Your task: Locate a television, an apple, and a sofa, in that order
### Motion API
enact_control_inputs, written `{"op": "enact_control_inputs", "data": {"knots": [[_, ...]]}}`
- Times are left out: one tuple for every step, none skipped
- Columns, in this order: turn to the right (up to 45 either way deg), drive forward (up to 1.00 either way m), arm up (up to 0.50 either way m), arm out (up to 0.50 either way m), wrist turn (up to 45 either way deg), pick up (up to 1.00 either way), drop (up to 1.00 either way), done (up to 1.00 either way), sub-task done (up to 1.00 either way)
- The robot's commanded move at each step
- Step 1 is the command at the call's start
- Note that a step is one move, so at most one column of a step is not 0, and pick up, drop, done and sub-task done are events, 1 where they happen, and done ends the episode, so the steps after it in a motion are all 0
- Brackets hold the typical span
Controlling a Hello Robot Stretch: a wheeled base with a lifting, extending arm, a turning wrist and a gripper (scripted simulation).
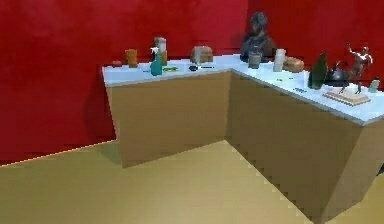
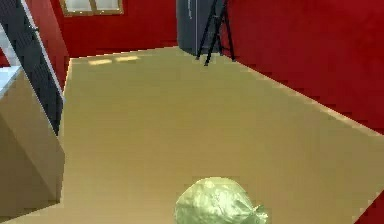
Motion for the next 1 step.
{"op": "enact_control_inputs", "data": {"knots": [[0.0, 0.35, 0.00, 0.00, 0.0, 0.00, 0.00, 0.00, 0.00]]}}
